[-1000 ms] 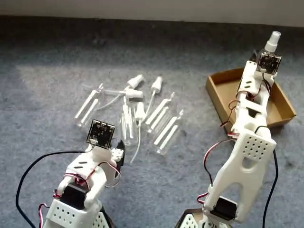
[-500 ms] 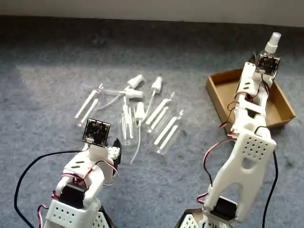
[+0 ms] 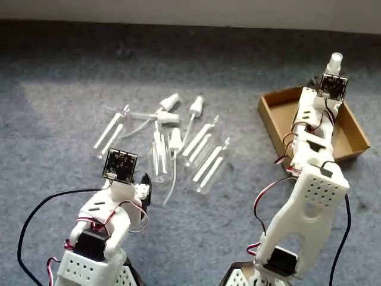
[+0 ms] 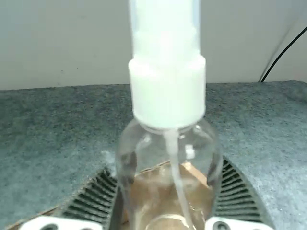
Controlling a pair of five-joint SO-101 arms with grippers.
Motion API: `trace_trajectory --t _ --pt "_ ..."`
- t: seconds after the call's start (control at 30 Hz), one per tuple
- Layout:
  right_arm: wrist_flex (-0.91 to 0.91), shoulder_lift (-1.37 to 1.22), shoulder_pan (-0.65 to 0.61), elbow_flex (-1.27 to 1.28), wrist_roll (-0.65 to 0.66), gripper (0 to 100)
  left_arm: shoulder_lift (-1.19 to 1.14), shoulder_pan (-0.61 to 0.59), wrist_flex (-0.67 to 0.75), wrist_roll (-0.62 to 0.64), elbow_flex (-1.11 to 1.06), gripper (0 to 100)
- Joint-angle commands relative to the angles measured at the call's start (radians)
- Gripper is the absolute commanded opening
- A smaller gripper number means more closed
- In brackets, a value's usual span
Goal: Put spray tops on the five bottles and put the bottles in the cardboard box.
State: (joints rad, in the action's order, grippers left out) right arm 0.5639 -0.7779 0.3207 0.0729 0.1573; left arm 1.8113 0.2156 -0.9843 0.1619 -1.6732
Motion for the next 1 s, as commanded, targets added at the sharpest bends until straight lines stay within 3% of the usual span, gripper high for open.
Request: trace_trajectory --t 0.0,0.17,0.3,0.53,0.97 --pt "-0.012 0.056 0.015 0.005 0.006 19.2 0.005 -0.008 0.021 -0.006 -0.022 1" --pt "-0.179 0.056 0.016 -0.002 0.005 19.2 0.005 -0.008 0.021 -0.006 -0.022 1" --pt "-0.188 0.058 0.010 -0.002 0.002 19.0 0.005 -0.008 0.021 -0.006 -0.022 1" --pt "-0.191 0.058 0.012 -0.001 -0.167 19.0 0.005 -0.008 0.021 -0.006 -0.022 1" --pt "-0.191 0.058 0.007 0.004 -0.170 18.9 0.005 -0.008 0.021 -0.006 -0.022 1"
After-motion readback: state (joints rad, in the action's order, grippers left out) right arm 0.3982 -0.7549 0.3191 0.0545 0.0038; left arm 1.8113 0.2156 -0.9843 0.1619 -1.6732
